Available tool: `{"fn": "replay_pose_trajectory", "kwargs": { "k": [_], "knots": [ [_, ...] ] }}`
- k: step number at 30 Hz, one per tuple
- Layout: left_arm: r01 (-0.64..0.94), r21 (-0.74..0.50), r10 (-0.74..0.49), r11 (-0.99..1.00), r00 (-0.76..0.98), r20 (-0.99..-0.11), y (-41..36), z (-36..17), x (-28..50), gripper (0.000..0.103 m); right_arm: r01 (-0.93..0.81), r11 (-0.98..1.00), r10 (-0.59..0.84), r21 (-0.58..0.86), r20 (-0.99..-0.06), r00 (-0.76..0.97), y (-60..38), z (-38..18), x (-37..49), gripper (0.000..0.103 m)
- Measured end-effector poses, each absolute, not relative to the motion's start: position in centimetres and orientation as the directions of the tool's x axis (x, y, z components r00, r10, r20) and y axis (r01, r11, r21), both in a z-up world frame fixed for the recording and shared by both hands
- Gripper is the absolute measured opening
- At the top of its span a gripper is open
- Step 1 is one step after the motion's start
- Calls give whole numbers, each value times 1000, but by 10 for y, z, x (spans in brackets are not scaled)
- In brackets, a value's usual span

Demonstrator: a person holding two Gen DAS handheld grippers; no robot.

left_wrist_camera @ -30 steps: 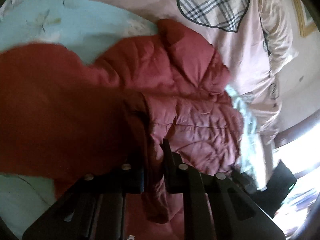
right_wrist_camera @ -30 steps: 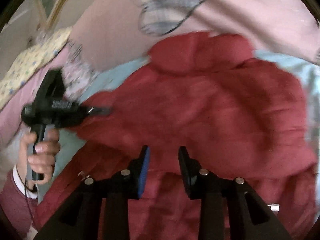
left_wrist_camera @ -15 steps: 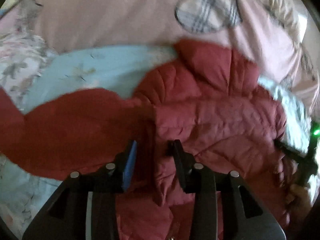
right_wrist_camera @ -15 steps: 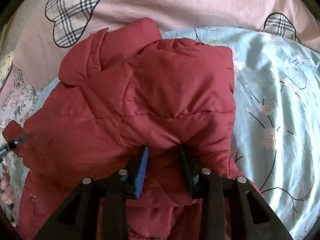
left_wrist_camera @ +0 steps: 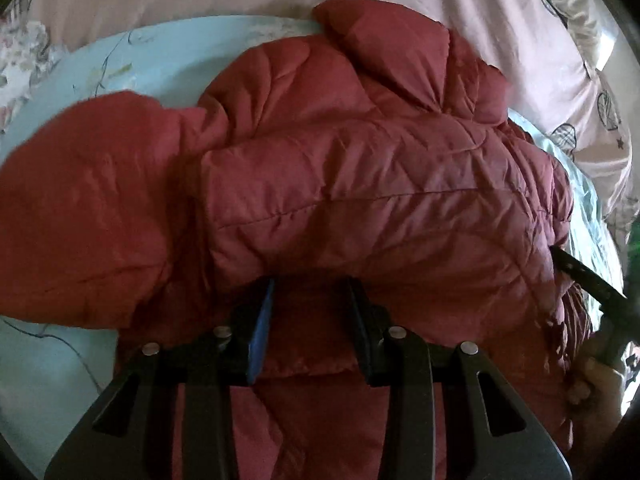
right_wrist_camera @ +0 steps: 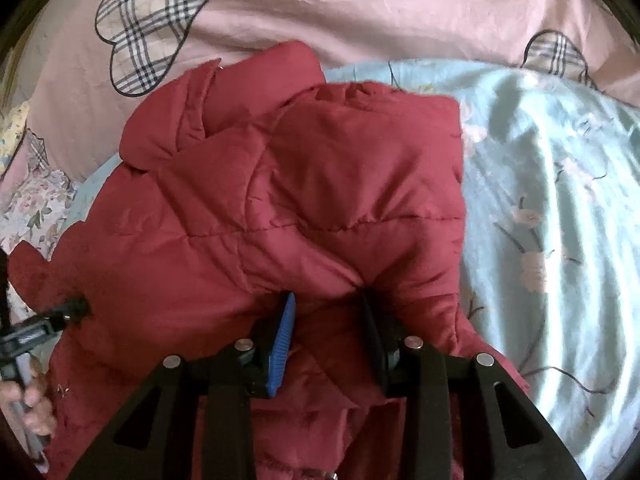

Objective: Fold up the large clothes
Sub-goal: 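Lay the sleeve flat on the coat and open the right tool, then grasp the other red sleeve cuff with the left tool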

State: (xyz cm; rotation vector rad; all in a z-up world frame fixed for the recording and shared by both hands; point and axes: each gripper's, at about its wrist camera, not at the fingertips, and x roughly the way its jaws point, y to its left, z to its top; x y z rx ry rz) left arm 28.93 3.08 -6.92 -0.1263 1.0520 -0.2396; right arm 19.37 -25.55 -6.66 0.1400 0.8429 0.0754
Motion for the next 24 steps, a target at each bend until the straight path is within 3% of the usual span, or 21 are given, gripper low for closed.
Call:
{"fn": "replay_pose_trajectory", "kwargs": {
  "k": [3,7,18,24],
  "knots": [
    [126,-210,-244,970,468,-849,30,-69,291,35,-69,990,137,124,-703,698,-240,-51,186,38],
    [131,-194,-233,972,479,-847,23,-69,289,35,-95,995,72,18,-794,604,-222,-78,204,48],
    [136,-224,-262,965,462,-848,24,-64,280,35,-85,995,87,45,-789,609,-231,-90,203,49],
    [128,-276,-303,953,466,-831,35,-49,260,44,-96,991,133,92,-756,641,-243,-67,169,49]
  ]
}}
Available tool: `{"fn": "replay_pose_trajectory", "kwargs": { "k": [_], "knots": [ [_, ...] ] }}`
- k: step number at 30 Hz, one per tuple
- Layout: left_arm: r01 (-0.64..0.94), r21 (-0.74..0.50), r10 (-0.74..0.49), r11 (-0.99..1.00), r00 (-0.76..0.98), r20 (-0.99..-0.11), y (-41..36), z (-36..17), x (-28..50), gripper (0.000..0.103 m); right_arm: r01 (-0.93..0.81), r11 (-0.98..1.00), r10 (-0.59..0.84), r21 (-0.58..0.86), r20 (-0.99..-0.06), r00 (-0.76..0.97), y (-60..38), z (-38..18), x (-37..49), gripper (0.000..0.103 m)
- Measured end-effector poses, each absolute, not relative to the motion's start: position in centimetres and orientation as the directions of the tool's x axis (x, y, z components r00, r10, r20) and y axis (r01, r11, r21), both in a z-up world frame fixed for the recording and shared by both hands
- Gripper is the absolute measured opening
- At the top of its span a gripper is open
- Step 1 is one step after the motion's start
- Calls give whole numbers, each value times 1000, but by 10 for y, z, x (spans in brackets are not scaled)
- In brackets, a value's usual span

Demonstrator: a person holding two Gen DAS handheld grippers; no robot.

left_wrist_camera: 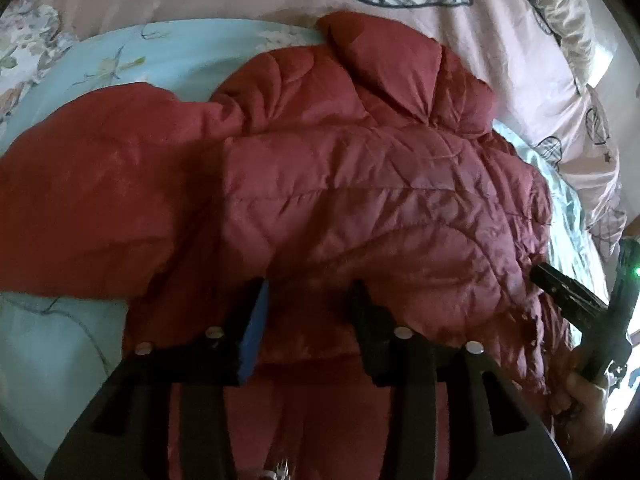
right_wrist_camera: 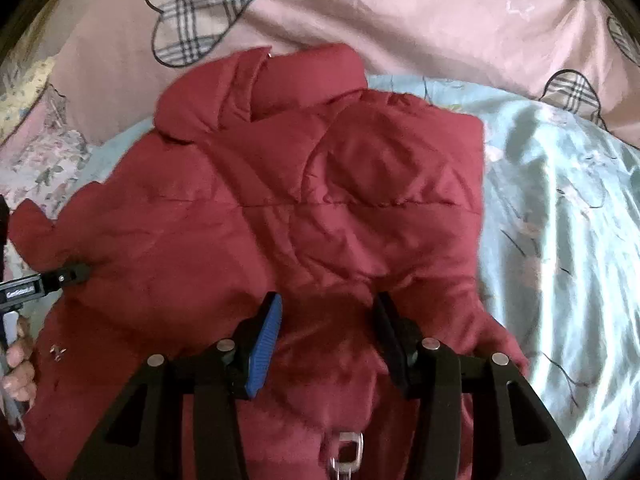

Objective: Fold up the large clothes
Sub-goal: 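Grasp the other red sleeve cuff with the left tool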

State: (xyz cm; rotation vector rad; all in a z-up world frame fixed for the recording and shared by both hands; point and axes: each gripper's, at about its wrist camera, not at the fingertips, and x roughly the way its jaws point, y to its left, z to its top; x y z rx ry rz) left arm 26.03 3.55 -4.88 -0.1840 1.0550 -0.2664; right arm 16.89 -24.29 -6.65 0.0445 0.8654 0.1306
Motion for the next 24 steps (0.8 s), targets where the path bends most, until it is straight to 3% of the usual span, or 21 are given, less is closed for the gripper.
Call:
{"fn": "replay_pose_trajectory", "kwargs": {
  "k": [6,11,16,24],
  "knots": [
    [91,-303,-308,949,484,-819,57,-42,233,59,-114,987,161,114,-765,624,-250,-53,137,49],
    [3,-341,-297,940,498,-815,93,-43,217,61,-128,983,182,130,-760,624,-255,-48,109,50],
    [-116,-324,-213,939,542,-813,142,-39,207,72,-119,982,187,144,-764,618,-263,-47,88,51],
    [-338,-333,-100,880,553,-827,233,-46,201,73,-127,978,210,168,-741,638,-262,-33,69,54]
  ]
}}
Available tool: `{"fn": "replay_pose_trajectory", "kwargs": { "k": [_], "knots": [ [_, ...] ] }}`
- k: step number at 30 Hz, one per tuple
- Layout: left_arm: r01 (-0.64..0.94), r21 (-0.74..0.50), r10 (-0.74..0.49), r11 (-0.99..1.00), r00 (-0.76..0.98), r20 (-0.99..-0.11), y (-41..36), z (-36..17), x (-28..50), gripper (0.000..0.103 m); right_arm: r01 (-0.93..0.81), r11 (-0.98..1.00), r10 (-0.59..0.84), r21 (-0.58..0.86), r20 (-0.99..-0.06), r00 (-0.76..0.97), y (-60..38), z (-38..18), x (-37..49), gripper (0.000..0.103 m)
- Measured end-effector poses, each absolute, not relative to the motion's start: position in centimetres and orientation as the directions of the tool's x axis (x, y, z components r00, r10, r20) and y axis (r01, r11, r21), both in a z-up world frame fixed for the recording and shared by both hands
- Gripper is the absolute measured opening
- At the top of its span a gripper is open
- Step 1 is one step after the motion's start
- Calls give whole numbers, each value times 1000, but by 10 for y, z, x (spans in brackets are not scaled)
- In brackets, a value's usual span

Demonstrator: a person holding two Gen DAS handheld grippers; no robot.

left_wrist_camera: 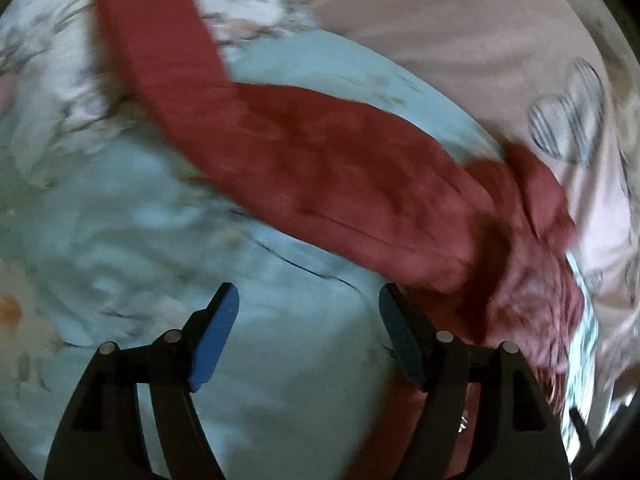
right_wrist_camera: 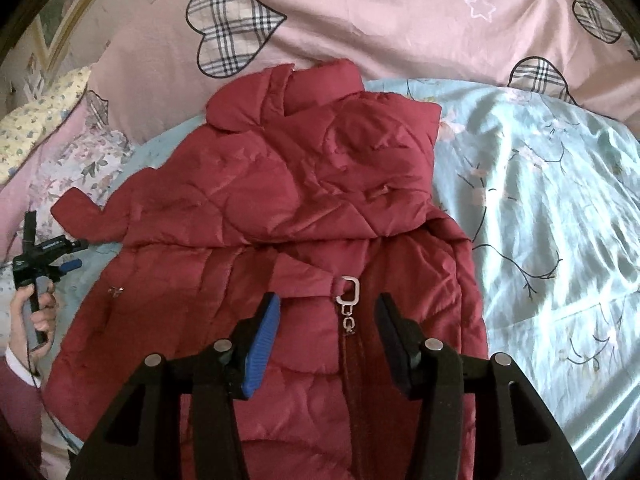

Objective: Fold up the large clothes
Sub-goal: 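Grasp the other red sleeve cuff with the left tool, then fold the held sleeve with the left tool across the coat body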

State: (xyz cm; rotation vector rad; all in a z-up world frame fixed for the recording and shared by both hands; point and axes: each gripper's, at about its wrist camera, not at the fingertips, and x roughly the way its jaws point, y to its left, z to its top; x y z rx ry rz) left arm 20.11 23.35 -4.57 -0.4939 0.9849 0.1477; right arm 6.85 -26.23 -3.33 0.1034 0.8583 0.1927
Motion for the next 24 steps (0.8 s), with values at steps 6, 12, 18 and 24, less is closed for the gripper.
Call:
{"fn": "replay_pose_trajectory", "kwargs": {
  "k": [6,12,18,24],
  "knots": [
    [-452,-334,-20,828,570,-821,285,-45,207,73,-143,974,227,176,-739,634,-253,-31,61,54],
    [-486,-327,27,811,588,-808,308,-43,225,74,-152,972,235,179,-742,628,-247,-32,57,54],
    [-524,-312,91,793,608,-789,332,-46,245,76,-160,970,244,184,-746,619,-243,-36,55,54],
    [-482,-362,31,798,632,-774,343,-44,265,12,-173,967,253,184,-743,620,-244,-35,54,54]
  ]
}}
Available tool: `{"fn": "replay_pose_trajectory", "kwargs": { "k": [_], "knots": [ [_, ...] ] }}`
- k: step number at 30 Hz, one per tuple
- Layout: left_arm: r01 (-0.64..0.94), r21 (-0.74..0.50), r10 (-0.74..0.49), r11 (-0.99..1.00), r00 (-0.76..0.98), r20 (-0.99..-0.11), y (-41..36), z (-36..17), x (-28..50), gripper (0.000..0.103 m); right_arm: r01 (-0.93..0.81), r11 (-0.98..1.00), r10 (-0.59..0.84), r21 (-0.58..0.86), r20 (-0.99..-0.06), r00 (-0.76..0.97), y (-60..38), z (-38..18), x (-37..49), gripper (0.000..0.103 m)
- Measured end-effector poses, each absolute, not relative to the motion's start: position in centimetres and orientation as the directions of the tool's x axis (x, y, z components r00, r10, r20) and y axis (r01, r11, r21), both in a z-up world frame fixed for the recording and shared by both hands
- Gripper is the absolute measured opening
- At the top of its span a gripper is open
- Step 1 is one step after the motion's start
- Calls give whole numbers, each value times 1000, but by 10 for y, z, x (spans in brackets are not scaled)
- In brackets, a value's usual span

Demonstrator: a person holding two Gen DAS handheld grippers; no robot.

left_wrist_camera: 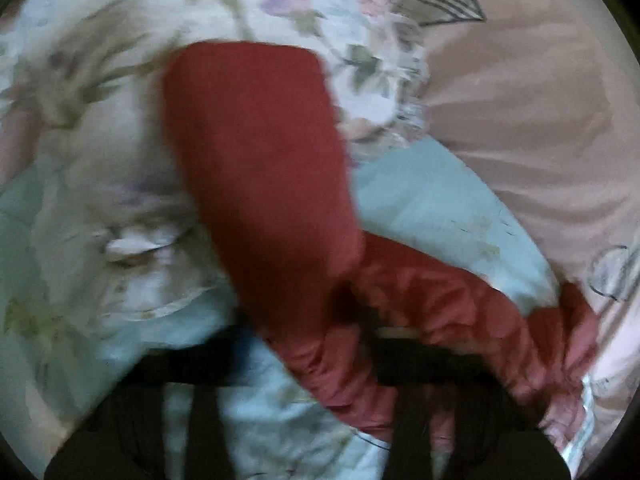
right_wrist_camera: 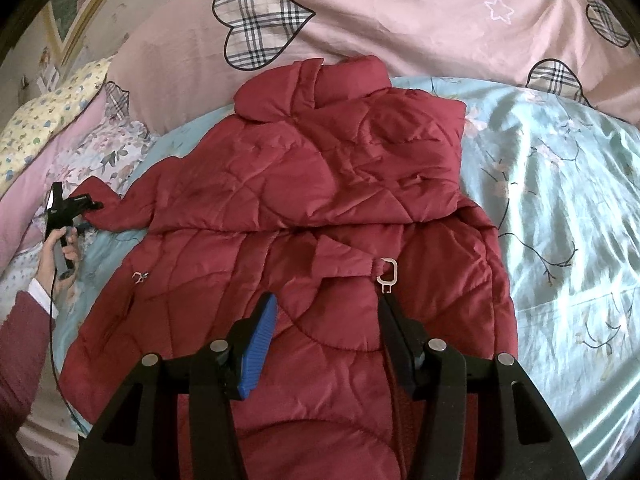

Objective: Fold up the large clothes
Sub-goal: 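Fold the held sleeve with the left tool across the coat body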

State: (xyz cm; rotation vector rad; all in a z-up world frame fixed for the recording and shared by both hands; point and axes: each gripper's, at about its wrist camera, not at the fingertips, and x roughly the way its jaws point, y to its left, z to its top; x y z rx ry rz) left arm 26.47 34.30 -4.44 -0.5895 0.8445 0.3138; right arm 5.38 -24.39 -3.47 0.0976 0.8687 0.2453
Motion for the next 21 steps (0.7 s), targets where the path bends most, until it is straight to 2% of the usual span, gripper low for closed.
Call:
{"fn": "replay_pose_trajectory", "kwargs": {
  "k": [6,13,21],
  "knots": [
    [-366,-342,22,865,709,-704,299,-11,256,9,-175,965,262,195,-737,623,-246,-35,54,54],
    [-160,-373,-115,914,780,-615,227,26,241,9,-174,960,278,217,-734,620,-247,-36,55,54],
    [25,-384,-261,923,774,-577,146,41,229,8,-157,954,297,256,-725,621,-257,-34,56,54]
  ]
}}
